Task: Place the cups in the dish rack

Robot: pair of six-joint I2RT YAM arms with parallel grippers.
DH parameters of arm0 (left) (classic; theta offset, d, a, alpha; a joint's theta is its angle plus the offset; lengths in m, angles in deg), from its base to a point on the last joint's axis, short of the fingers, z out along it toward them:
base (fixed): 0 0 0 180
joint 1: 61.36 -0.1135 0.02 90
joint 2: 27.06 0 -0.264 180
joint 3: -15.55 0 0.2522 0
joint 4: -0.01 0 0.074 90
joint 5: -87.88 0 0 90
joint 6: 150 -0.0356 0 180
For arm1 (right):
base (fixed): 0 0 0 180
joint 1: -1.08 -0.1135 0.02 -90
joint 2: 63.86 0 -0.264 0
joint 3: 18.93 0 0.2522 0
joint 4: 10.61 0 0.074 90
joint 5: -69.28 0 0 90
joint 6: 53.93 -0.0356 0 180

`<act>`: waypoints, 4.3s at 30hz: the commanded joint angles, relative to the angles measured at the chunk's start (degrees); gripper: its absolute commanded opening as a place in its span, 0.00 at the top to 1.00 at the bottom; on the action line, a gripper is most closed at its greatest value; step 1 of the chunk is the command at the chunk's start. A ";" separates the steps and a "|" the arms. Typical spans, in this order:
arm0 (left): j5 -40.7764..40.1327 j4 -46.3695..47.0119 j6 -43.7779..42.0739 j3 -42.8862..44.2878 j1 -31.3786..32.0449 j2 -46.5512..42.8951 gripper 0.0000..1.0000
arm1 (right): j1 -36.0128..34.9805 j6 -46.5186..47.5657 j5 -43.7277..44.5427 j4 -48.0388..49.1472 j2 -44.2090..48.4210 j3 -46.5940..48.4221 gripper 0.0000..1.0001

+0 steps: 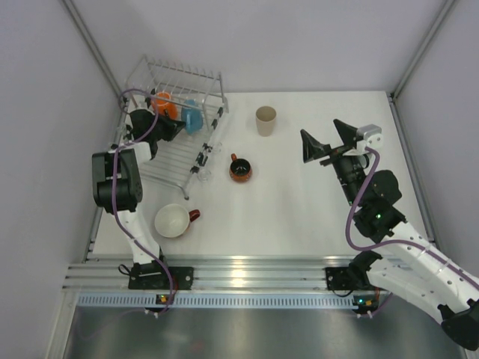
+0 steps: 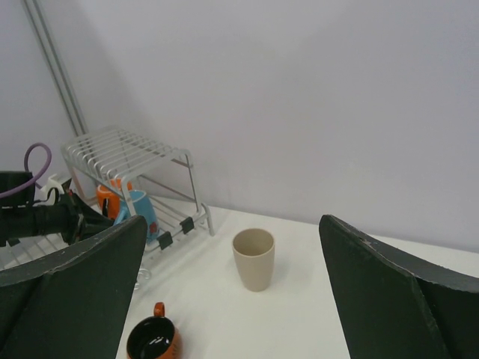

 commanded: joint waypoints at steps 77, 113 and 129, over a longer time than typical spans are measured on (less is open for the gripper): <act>-3.28 -30.39 -18.94 -17.86 23.64 -56.43 0.04 | 15.59 -29.29 -6.12 -43.11 -62.15 54.40 0.47; 1.73 -23.80 -18.41 -22.08 24.87 -57.66 0.11 | 13.57 -32.29 -8.76 -41.61 -82.81 68.57 0.65; 8.14 -22.22 -9.02 -16.02 24.78 -52.31 0.12 | 20.15 -35.18 -21.85 -21.76 -52.87 34.84 1.00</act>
